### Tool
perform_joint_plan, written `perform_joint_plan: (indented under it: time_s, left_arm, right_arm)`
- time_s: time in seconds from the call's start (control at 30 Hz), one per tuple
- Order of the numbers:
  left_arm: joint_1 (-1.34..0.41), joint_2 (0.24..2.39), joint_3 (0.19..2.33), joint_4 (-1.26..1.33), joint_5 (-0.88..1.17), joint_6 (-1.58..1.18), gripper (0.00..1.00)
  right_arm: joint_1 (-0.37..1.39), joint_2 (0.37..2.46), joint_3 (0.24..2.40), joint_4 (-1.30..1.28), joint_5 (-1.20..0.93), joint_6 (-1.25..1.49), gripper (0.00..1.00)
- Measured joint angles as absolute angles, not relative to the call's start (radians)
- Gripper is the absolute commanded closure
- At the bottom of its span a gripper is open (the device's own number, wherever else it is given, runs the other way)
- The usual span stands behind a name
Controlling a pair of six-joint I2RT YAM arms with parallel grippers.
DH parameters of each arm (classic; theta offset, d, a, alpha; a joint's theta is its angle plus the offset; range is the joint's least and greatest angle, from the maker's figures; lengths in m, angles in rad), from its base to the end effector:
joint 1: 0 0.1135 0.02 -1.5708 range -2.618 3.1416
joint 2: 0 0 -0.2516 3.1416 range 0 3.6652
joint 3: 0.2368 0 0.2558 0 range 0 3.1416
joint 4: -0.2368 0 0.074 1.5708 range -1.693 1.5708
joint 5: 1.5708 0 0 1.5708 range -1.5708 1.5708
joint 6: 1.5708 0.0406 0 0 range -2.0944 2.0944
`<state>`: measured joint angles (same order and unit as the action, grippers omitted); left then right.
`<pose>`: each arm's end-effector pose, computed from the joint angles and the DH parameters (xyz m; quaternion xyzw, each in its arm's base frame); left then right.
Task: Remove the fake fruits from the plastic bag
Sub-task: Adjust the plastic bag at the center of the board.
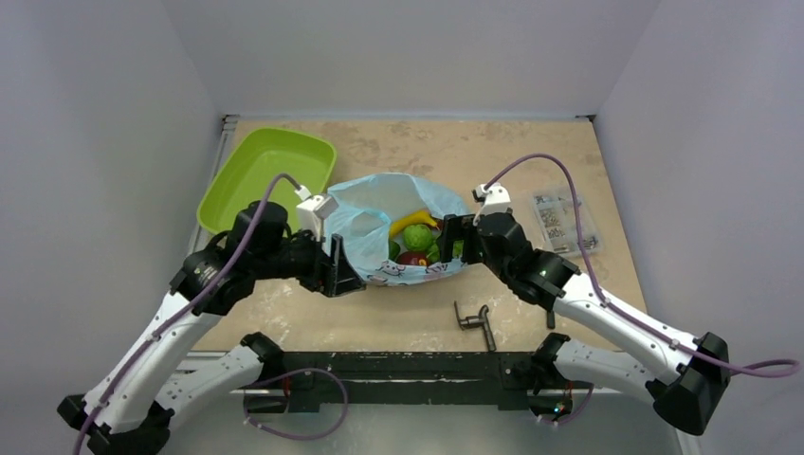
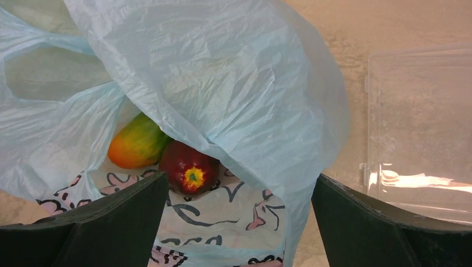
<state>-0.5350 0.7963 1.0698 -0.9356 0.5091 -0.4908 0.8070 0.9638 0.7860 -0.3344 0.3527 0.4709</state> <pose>0.1220 -0.0953 0.3510 0.1297 0.8669 -0.4056 0.2591 0.1689 0.1561 0.2803 -0.0548 0.8526 0.1749 0.4893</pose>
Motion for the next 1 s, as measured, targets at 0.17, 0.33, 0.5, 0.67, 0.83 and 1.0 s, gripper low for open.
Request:
perform_joint_plan:
  time_s: [0.17, 0.33, 0.5, 0.67, 0.83, 1.0]
  left_arm:
    - [-0.784, 0.909, 1.079, -0.776, 0.275, -0.534, 0.46]
    - [-0.857, 1.129, 1.075, -0.540, 0.095, -0.526, 0.52]
    - [-0.867, 1.376, 1.076, -0.396, 0.046, -0.489, 0.65]
    - [-0.867, 1.455, 1.011, -0.369, 0.013, -0.510, 0.76]
    - [-0.875, 1.315, 0.794, -0.362, -0.036, -0.557, 0.75]
    - [-0.880, 1.094, 0.641, -0.383, -0.079, -0.609, 0.74]
  right_arm:
    - [0.807, 1.000, 0.789, -0.348, 0.406, 0.508, 0.04]
    - [0.807, 1.047, 0.767, -0.343, 0.407, 0.554, 0.12]
    - [0.814, 1.037, 0.697, -0.306, 0.371, 0.573, 0.18]
    - [0.819, 1.026, 0.628, -0.260, 0.286, 0.576, 0.38]
    - [0.825, 1.020, 0.573, -0.213, 0.179, 0.566, 0.49]
    - [0.836, 1.022, 0.514, -0.147, 0.090, 0.571, 0.52]
